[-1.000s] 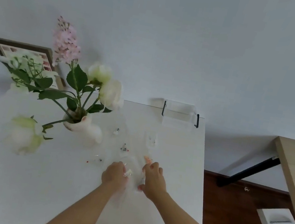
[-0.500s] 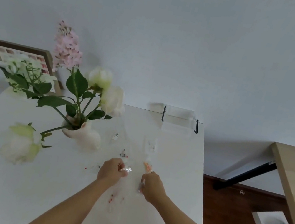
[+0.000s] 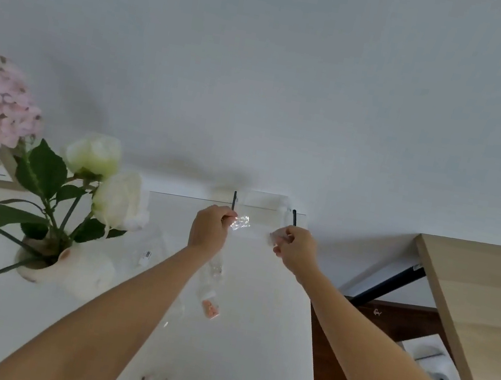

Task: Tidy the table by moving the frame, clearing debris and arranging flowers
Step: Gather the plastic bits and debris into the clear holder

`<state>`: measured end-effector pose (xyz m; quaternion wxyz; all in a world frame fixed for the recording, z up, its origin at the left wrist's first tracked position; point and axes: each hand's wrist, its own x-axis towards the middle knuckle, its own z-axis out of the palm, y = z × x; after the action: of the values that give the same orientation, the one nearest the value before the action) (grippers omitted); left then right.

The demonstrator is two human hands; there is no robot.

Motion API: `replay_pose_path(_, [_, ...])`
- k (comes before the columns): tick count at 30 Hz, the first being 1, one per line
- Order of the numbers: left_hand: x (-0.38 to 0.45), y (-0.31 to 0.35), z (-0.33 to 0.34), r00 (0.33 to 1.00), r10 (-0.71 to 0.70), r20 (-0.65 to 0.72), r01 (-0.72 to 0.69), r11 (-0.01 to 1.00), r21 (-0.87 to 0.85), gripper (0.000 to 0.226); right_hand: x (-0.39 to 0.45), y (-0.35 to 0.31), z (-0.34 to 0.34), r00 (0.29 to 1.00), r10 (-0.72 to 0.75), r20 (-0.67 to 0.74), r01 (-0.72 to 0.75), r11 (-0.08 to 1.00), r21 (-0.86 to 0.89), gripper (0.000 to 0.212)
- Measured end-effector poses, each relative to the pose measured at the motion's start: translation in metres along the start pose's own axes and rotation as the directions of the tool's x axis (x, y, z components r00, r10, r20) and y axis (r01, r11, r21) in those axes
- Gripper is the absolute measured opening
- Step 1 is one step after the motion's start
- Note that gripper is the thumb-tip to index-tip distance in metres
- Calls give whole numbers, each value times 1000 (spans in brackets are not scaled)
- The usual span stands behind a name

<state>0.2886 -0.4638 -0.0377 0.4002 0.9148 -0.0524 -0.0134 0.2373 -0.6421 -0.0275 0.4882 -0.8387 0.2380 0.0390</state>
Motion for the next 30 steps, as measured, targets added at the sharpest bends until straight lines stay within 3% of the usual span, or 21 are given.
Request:
replay_pose_path(2, [17,13,10,999,-15,-38,15,1000,-10,16,20,-5,-8,999,-2,-48,2,1000,5,12])
replay_pose_path(5, [35,23,25,998,-52,-37,53,998,31,15,45,-11,-10,990,-9,-140,8,1000,-13,27])
replay_pose_path(8, [45,23,37,998,-62,-13,62,998,8,14,63,-14,-2,988,-1,-152,1,1000,4,8])
replay_pose_path(10, [46,17,41,999,-46,6,46,999,2,22,68,-13,6,988,-4,-156,-2,999,-37,29])
replay_pose_path(12, [42,7,39,1000,-7,14,7,1000,-12,28,65,-10,14,975,-64,-211,39,992,-119,35])
replay_pose_path(15, [21,-18,28,999,42,-1,-42,998,-48,29,44,-2,29,942,-209,-263,188,977,-105,20])
replay_pose_path(19, [-32,-63,2,999,41,3,-41,999,-9,23,-3,24,64,953,-277,-123,263,958,-113,10])
replay_pose_path(23, [-93,-103,-16,998,-6,-61,16,986,166,9,-46,47,105,983,-105,150,147,940,-308,27])
replay_pose_path(27, [-137,-125,-22,974,-221,-56,226,911,345,27,-75,54,128,986,-3,168,97,824,-558,44])
replay_pose_path(30, [-148,-129,-24,951,-310,18,270,855,442,46,-86,51,133,989,-2,149,98,764,-638,41])
